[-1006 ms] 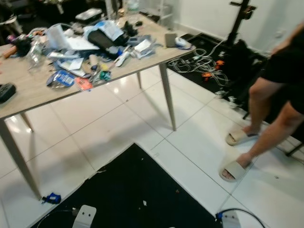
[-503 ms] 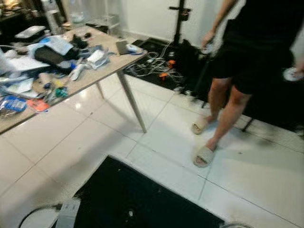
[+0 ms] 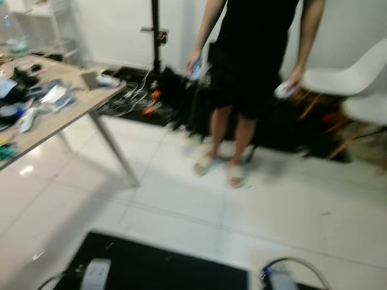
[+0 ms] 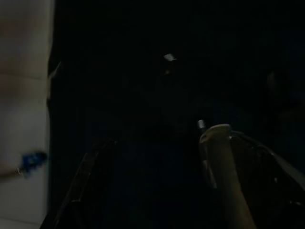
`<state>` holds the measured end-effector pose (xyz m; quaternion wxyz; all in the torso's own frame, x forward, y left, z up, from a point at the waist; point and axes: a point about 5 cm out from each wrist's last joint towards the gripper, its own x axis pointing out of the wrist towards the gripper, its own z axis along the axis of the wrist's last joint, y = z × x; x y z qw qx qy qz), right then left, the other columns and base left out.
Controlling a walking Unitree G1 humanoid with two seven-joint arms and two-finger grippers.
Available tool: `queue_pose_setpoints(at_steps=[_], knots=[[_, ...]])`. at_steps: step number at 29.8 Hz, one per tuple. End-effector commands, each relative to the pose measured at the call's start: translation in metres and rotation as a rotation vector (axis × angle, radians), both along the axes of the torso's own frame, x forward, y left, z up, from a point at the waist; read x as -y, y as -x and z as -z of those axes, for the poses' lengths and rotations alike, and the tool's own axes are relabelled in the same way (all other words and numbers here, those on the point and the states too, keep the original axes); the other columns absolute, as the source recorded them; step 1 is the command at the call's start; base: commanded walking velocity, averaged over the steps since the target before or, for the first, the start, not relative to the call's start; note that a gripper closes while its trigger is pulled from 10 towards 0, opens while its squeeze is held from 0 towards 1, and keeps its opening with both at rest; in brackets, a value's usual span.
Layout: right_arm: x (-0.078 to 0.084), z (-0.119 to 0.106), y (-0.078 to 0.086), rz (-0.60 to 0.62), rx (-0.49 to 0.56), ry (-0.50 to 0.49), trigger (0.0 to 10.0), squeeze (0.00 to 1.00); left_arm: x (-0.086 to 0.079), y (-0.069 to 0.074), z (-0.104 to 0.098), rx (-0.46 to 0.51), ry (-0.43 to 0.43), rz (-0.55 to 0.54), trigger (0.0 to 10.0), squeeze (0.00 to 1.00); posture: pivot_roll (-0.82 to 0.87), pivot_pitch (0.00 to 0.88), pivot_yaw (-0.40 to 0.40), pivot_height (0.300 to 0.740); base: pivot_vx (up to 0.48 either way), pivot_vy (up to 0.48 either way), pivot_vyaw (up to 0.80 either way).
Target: Picking trash to rubbish bin
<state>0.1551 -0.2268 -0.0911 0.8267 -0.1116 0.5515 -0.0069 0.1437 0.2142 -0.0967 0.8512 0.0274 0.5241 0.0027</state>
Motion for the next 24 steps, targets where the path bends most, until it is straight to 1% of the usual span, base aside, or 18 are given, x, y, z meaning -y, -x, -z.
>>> queue_pose_setpoints(at_steps=[1,2,4,6,8,10,11,12,14,15,20,24], knots=[[0.001,-0.001,-0.002,0.005,0.003,0.008,10.0,0.00,0.006,-0.006,-0.001,0.004,0.000,0.052,10.0,0.00,0.05,0.000,0.026,0.740,0.000,0.000,-0.80],[-0.002,-0.001,-0.003,0.013,0.008,-0.001,10.0,0.00,0.007,-0.008,-0.002,0.007,0.006,0.072,10.0,0.00,0.05,0.000,0.026,0.740,0.000,0.000,-0.79],[-0.004,0.001,0.000,-0.025,-0.007,0.008,10.0,0.00,0.012,-0.013,-0.003,0.017,0.002,0.108,10.0,0.00,0.05,0.000,0.018,0.740,0.000,0.000,-0.79],[-0.005,0.002,0.002,-0.040,-0.020,0.013,10.0,0.00,0.013,-0.016,-0.004,0.022,0.004,0.102,10.0,0.00,0.05,0.000,0.020,0.740,0.000,0.000,-0.79],[-0.006,0.004,0.007,-0.041,-0.037,0.009,10.0,0.00,0.011,-0.021,-0.006,0.044,0.022,0.020,10.0,0.00,0.04,0.000,0.020,0.740,0.000,0.000,-0.79],[-0.008,0.005,0.009,-0.048,-0.040,0.006,10.0,0.00,0.010,-0.024,-0.008,0.054,0.021,0.013,10.0,0.00,0.05,0.000,0.022,0.740,0.000,0.000,-0.79],[-0.008,0.005,0.009,-0.048,-0.040,0.006,10.0,0.00,0.010,-0.024,-0.008,0.054,0.021,0.013,10.0,0.00,0.05,0.000,0.022,0.740,0.000,0.000,-0.79],[-0.010,0.006,0.010,-0.050,-0.042,0.003,10.0,0.00,0.008,-0.023,-0.008,0.050,0.013,0.039,10.0,0.00,0.04,0.000,0.042,0.740,0.000,0.000,-0.79],[-0.011,0.006,0.011,-0.049,-0.043,0.002,10.0,0.00,0.007,-0.022,-0.007,0.046,0.011,0.046,10.0,0.00,0.04,0.000,0.042,0.740,0.000,0.000,-0.79],[-0.013,0.007,0.011,-0.047,-0.042,-0.003,10.0,0.00,0.006,-0.019,-0.006,0.031,0.002,0.075,10.0,0.00,0.03,0.000,0.048,0.740,0.000,0.000,-0.79],[-0.016,0.008,0.011,-0.048,-0.042,-0.009,10.0,0.00,0.007,-0.017,-0.005,0.022,0.000,0.095,10.0,0.00,0.03,0.000,0.051,0.740,0.000,0.000,-0.79],[-0.020,0.009,0.015,-0.063,-0.050,-0.012,10.0,0.00,0.013,-0.016,-0.004,0.018,0.013,0.114,10.0,0.00,0.02,0.000,0.056,0.740,0.000,0.000,-0.79]])
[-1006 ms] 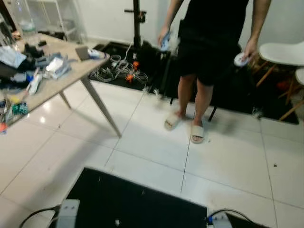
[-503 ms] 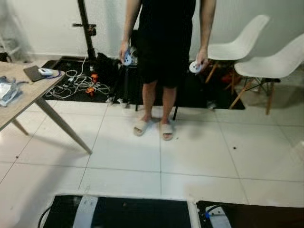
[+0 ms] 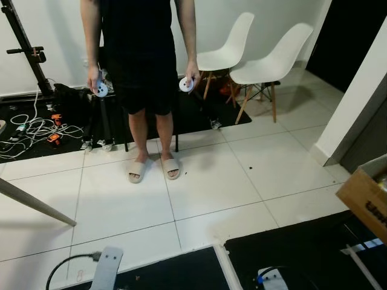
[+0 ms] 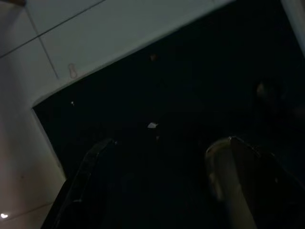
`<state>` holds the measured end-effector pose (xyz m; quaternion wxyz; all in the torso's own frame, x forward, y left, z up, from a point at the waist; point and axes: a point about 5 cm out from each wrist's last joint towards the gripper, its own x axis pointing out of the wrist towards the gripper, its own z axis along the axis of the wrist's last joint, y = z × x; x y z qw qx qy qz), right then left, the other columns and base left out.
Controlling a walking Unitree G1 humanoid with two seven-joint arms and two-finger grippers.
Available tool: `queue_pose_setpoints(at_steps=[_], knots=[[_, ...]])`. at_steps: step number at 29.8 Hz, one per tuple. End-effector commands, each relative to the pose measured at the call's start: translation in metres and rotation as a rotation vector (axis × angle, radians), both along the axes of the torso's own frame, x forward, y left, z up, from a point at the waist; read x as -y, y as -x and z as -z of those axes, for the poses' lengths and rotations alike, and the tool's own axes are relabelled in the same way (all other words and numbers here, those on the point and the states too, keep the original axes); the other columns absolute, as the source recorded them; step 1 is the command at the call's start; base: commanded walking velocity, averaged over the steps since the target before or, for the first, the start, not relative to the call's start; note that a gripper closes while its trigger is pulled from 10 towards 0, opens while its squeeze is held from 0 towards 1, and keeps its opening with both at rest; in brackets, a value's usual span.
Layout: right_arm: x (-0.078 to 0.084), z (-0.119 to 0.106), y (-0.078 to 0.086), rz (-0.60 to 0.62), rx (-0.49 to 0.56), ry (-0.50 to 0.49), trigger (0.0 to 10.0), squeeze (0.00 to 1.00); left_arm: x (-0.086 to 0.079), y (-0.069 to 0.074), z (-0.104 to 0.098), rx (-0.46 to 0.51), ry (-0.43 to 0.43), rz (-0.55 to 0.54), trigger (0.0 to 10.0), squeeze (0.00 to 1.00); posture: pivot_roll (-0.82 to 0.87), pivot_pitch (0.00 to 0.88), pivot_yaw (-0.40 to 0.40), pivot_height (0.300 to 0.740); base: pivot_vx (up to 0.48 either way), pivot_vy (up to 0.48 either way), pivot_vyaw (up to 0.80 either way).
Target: Picking trash to rubbish bin
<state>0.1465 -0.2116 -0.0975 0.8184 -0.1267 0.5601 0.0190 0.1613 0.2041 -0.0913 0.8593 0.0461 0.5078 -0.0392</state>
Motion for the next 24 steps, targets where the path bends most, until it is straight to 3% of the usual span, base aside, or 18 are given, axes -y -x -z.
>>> queue_pose_setpoints(at_steps=[1,10,24], knots=[[-0.005,0.003,0.006,-0.006,-0.021,-0.010,10.0,0.00,0.005,0.002,0.002,-0.017,0.001,0.027,10.0,0.00,0.02,0.000,0.056,0.740,0.000,0.000,-0.79],[-0.001,0.005,0.013,0.007,-0.032,-0.002,10.0,0.00,0.015,0.005,0.004,-0.032,0.015,0.077,10.0,0.00,0.00,0.000,0.064,0.740,0.000,0.000,-0.79],[-0.001,0.008,0.025,0.017,-0.051,-0.003,10.0,0.00,0.015,0.005,0.004,-0.042,0.012,0.116,10.0,0.00,-0.02,0.000,0.075,0.740,0.000,0.000,-0.79]])
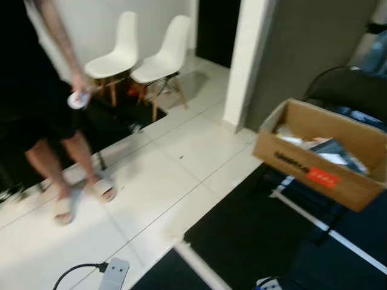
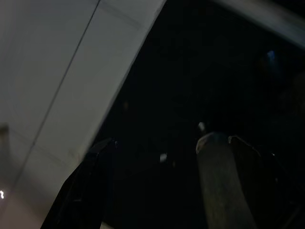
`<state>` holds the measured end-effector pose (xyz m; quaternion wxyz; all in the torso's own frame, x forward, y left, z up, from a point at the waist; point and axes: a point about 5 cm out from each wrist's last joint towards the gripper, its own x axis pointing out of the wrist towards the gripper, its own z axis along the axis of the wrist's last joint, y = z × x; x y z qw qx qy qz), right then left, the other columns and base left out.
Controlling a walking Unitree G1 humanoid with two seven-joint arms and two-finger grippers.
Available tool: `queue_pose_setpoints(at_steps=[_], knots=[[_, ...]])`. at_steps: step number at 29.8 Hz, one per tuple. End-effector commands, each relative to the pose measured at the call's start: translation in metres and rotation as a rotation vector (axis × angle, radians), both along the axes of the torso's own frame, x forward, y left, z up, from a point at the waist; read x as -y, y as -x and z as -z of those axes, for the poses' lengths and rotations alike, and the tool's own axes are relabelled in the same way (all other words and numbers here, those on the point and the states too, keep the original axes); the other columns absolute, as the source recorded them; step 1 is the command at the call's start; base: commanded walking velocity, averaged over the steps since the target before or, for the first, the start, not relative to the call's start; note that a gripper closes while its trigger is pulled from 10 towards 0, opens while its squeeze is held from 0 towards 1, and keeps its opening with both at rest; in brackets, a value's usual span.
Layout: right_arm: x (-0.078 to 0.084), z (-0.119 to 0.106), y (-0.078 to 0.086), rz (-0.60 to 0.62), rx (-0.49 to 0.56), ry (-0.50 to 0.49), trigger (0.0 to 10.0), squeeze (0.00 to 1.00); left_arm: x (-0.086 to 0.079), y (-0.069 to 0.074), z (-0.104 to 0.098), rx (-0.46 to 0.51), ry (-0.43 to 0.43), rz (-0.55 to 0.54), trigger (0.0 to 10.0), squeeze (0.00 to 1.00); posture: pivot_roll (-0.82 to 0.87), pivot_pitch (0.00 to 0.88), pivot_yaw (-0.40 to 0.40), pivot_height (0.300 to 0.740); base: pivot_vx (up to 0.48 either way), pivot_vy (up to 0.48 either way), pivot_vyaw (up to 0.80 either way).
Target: Picking trash to rubbish bin
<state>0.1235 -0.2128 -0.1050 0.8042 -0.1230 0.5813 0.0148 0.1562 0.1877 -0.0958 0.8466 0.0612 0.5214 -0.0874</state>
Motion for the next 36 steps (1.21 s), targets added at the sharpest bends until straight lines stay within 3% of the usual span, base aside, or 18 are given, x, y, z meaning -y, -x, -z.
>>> queue_pose_setpoints(at_steps=[1,9,15,22,28,36], knots=[[-0.002,0.001,0.002,0.000,-0.002,-0.005,10.0,0.00,-0.001,0.000,0.000,-0.001,-0.009,0.020,10.0,0.00,-0.02,0.000,0.076,0.740,0.000,0.000,-0.79],[-0.003,0.000,0.000,-0.016,0.003,-0.004,10.0,0.00,0.001,-0.001,0.000,0.004,-0.001,0.025,10.0,0.00,-0.02,0.000,0.074,0.740,0.000,0.000,-0.79],[-0.004,0.000,-0.003,-0.019,0.018,-0.011,10.0,0.00,-0.004,-0.001,-0.001,0.012,-0.010,-0.028,10.0,0.00,0.00,0.000,0.071,0.740,0.000,0.000,-0.79],[-0.010,-0.002,-0.011,-0.021,0.061,-0.035,10.0,0.00,-0.012,0.002,-0.001,0.013,-0.012,-0.068,10.0,0.00,0.02,0.000,0.061,0.740,0.000,0.000,0.00],[-0.012,-0.003,-0.014,-0.030,0.063,-0.045,10.0,0.00,-0.012,0.005,0.000,0.012,-0.007,-0.079,10.0,0.00,0.03,0.000,0.047,0.740,0.308,0.000,0.00],[-0.012,-0.003,-0.015,-0.035,0.062,-0.042,10.0,0.00,-0.011,0.008,0.001,0.004,-0.005,-0.080,10.0,0.00,0.04,0.000,0.047,0.740,0.311,0.000,-0.80]])
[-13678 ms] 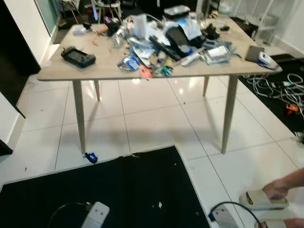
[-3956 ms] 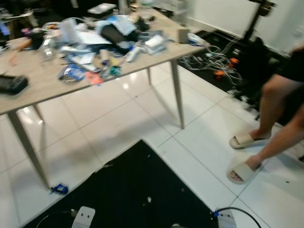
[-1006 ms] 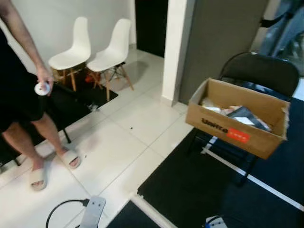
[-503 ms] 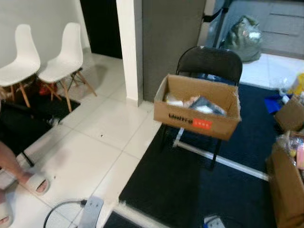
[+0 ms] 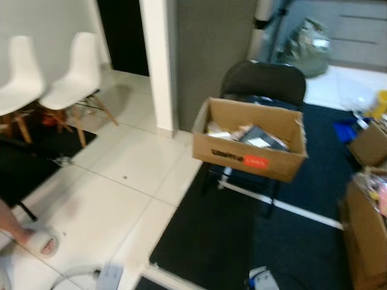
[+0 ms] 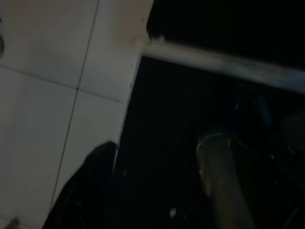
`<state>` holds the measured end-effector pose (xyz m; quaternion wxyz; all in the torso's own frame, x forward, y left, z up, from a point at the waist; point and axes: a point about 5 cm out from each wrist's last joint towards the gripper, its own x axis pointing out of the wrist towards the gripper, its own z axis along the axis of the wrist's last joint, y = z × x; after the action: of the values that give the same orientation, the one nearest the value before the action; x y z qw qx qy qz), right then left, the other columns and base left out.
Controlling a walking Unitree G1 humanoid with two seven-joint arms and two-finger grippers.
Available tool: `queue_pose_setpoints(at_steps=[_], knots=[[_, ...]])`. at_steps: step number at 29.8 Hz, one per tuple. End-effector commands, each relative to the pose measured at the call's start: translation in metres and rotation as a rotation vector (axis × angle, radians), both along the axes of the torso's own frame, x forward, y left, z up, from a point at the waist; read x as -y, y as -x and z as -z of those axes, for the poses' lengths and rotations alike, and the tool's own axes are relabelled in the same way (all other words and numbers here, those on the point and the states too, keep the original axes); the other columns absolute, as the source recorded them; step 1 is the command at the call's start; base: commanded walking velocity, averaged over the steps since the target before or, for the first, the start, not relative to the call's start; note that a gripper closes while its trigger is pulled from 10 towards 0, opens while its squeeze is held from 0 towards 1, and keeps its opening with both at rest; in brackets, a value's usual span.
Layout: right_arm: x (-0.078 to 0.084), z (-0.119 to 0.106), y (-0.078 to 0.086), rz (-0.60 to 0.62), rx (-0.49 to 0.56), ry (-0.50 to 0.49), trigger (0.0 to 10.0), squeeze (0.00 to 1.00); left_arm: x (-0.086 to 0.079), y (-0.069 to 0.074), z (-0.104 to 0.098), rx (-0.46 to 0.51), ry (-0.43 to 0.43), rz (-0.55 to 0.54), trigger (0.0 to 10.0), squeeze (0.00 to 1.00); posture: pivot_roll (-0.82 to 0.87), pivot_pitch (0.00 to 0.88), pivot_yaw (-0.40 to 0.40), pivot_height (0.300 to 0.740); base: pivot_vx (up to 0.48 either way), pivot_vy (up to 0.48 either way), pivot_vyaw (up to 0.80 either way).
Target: Picking trash to rubbish bin
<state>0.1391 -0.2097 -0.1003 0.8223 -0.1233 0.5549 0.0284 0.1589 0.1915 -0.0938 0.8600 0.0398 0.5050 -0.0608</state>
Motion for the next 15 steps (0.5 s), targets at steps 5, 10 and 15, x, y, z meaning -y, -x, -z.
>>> queue_pose_setpoints(at_steps=[5,10,15], knots=[[-0.010,0.001,-0.001,-0.006,0.012,-0.026,10.0,0.00,-0.008,0.010,0.003,-0.036,-0.017,-0.008,10.0,0.00,0.04,0.000,0.047,0.740,0.314,0.000,-0.27],[-0.010,0.001,-0.003,-0.002,0.018,-0.026,10.0,0.00,-0.007,0.007,0.002,-0.032,-0.016,0.003,10.0,0.00,0.03,0.000,0.051,0.740,0.318,0.000,0.00],[-0.009,-0.009,-0.026,0.070,0.118,-0.058,10.0,0.00,-0.006,0.006,0.002,-0.028,-0.013,0.009,10.0,0.00,0.04,0.000,0.051,0.740,0.316,0.000,-0.64]])
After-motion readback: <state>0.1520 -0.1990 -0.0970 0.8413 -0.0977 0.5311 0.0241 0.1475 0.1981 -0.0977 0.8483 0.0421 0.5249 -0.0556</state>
